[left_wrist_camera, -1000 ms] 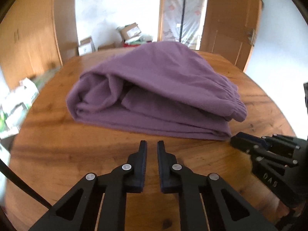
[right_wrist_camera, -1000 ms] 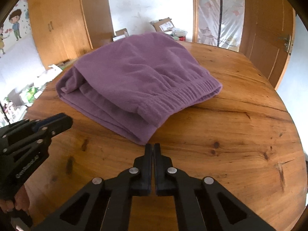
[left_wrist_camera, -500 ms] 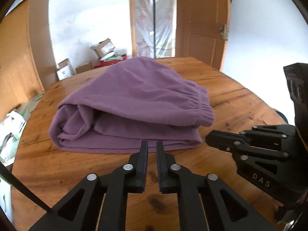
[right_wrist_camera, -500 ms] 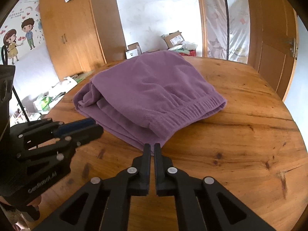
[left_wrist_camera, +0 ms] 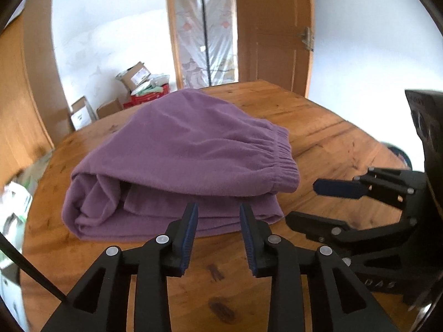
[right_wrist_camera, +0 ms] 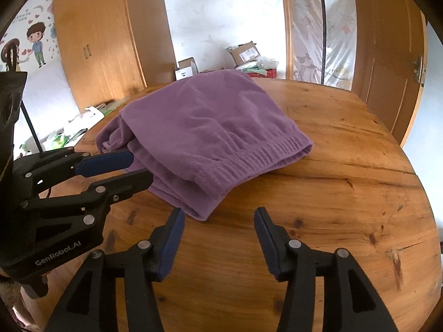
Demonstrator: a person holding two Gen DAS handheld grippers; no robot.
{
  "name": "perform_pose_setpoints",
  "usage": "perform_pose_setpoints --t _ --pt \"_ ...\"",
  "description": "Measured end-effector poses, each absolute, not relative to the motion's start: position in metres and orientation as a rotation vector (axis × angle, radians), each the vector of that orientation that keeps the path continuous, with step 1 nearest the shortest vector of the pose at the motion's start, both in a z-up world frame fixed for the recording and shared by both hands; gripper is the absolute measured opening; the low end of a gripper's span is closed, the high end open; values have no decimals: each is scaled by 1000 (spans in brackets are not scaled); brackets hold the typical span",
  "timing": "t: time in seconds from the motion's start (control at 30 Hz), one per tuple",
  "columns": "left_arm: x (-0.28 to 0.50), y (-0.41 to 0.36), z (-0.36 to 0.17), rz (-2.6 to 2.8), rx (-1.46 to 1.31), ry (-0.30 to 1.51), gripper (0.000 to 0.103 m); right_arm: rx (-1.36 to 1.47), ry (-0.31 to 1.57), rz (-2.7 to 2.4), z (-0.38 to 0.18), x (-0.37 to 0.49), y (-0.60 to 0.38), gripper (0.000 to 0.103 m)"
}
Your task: Fold clothes
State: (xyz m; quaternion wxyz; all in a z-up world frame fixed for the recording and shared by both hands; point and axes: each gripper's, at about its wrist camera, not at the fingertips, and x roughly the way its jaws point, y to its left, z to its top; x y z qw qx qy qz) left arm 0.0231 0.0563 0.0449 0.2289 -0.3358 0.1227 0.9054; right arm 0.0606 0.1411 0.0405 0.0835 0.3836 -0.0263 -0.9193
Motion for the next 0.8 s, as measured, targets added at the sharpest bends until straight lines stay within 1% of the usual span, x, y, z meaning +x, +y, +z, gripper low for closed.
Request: perform_pose_setpoints --t 0.17,0.37,0.57,0.8 --pt "17 63 46 2478 -904 401 37 1133 -116 -2729 41 60 147 53" --pt "12 74 50 2466 -834 502 37 1127 -164 -2720 43 58 155 53" --pt "15 81 43 2359 -831 578 37 1137 -220 -2718 44 55 164 53" --pt "10 99 36 2320 -790 761 38 1152 -230 -2710 41 54 166 53"
